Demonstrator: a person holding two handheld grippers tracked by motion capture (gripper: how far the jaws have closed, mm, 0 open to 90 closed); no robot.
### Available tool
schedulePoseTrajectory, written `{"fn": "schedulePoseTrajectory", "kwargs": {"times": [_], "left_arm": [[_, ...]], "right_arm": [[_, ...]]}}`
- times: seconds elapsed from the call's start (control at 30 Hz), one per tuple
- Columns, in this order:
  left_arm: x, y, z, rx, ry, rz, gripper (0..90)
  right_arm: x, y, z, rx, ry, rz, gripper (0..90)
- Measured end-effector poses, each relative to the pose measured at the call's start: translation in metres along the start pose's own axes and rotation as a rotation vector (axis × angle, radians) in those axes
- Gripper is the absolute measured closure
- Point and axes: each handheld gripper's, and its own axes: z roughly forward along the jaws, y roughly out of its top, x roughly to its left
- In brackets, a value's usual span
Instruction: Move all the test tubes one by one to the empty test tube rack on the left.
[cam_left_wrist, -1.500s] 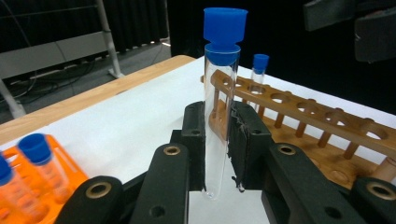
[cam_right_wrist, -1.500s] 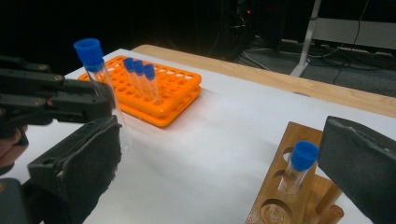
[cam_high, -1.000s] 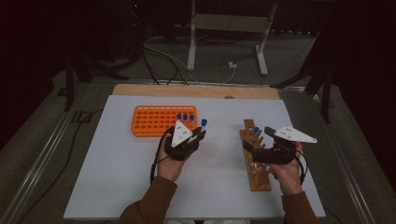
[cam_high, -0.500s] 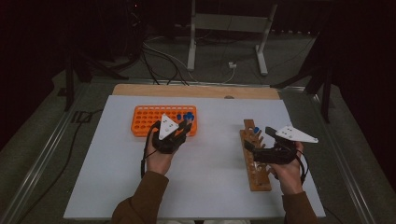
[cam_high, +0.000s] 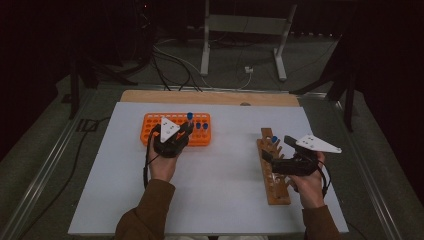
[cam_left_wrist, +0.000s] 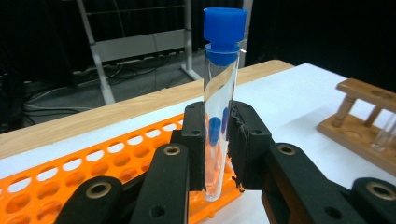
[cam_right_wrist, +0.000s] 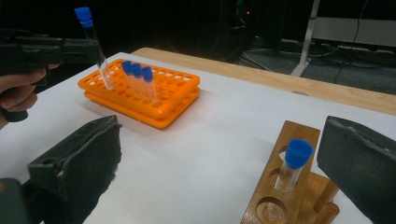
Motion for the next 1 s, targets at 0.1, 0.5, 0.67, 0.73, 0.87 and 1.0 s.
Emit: {"fn": "schedulePoseTrajectory", "kwargs": {"times": [0.1,0.5,0.67,0.73,0.87,1.0], "left_arm": [[0.003,-0.001,0.002,0.004,0.019,0.000,78.2],[0.011,-0.006,0.012,0.022,0.066,-0.014,78.2],[0.014,-0.009,0.017,0.018,0.079,-0.033,78.2],[0.015,-0.009,0.019,0.018,0.087,-0.040,78.2],[0.018,-0.012,0.022,0.023,0.098,-0.054,78.2],[0.020,-0.014,0.026,0.029,0.105,-0.064,78.2]], "right_arm": [[0.000,0.000,0.000,-0.001,0.001,0.002,0.0],[0.000,0.000,0.000,-0.004,0.002,0.002,0.0],[-0.001,0.000,-0.001,-0.006,0.004,0.004,0.0],[-0.001,0.000,0.000,-0.005,0.004,0.003,0.0],[0.000,0.000,0.000,-0.003,0.004,0.005,0.0],[-0.001,0.000,0.000,-0.004,0.005,0.007,0.0]]}}
